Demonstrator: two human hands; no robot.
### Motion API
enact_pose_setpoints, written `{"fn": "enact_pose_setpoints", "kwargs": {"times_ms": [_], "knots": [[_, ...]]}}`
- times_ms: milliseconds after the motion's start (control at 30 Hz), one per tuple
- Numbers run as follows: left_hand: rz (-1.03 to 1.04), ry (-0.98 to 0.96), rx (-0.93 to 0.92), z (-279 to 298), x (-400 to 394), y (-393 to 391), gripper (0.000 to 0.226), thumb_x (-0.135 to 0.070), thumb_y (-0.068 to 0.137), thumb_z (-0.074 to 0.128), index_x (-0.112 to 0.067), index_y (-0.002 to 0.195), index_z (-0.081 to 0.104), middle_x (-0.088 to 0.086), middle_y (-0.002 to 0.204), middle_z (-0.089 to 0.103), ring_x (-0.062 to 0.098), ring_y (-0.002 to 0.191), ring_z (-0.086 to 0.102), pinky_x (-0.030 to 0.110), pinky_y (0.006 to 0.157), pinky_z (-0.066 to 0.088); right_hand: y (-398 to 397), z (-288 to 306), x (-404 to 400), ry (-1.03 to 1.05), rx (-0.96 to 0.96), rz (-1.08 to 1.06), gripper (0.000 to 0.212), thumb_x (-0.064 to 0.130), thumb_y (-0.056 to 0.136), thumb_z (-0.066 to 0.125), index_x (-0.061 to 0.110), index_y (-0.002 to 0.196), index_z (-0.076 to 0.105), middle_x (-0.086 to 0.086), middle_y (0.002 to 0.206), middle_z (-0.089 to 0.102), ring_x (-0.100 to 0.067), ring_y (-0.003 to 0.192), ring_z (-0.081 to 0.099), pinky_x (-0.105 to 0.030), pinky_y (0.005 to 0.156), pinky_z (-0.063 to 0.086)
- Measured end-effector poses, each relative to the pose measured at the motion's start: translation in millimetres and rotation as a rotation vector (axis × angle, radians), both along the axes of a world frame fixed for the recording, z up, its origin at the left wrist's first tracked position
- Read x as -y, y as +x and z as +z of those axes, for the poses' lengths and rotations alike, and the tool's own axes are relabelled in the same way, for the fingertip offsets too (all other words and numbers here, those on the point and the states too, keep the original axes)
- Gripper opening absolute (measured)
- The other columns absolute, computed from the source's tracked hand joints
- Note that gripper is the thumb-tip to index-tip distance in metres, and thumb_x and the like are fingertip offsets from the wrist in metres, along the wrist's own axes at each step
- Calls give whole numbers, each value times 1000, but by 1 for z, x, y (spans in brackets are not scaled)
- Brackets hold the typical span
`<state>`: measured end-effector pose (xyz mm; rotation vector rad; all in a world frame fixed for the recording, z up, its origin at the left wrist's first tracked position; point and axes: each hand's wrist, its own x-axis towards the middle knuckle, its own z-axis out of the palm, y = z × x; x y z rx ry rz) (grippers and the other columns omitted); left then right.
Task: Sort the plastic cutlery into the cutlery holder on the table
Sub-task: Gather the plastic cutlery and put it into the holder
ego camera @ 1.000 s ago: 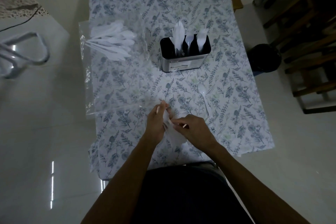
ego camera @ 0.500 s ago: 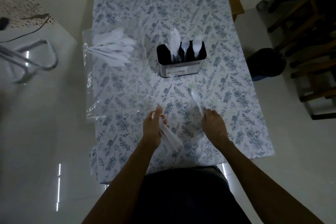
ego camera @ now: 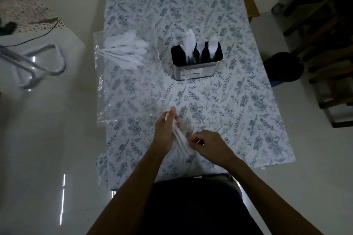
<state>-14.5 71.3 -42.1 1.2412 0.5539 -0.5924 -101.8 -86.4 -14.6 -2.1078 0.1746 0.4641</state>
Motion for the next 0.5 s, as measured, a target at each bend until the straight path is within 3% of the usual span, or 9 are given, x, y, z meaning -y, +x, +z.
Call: {"fn": "enact_pose_setpoints", "kwargs": {"times_ms": [100,167,267,367,500], "knots": [[-94,-122,48,16,3,3,27,-31,102,62,-14,82,58,2,73,55,15,55,52,30,55,47,12,16,4,264,-300,-62,43,50,82,78,24,115,68,9,106,72,-3,83,70,-22,71,54],[-197,-207,97,36,9,6,23,-29,100,64,-14,85,57,1,74,53,13,55,49,28,52,45,21,28,7,453,-395,-20,41,42,84,79,17,116,69,-2,105,74,-13,80,69,-27,71,53],[-367,-322,177,63,21,14,19,-25,97,67,-11,89,57,1,71,50,11,53,44,25,50,43,35,47,14,499,-363,84,35,31,86,80,-1,101,72,-23,99,71,-22,81,66,-34,76,54],[-434,-467,211,86,33,28,12,-16,100,63,-11,89,59,1,70,49,10,54,43,27,54,40,50,67,27,514,-343,115,22,21,88,77,5,103,76,-14,102,76,-23,87,69,-31,81,57],[-478,-371,364,112,53,60,13,-19,99,65,-13,88,63,1,70,52,14,61,49,31,65,46,81,96,47,342,-188,174,23,31,90,74,18,108,78,-3,101,77,-18,86,69,-27,78,56]]}}
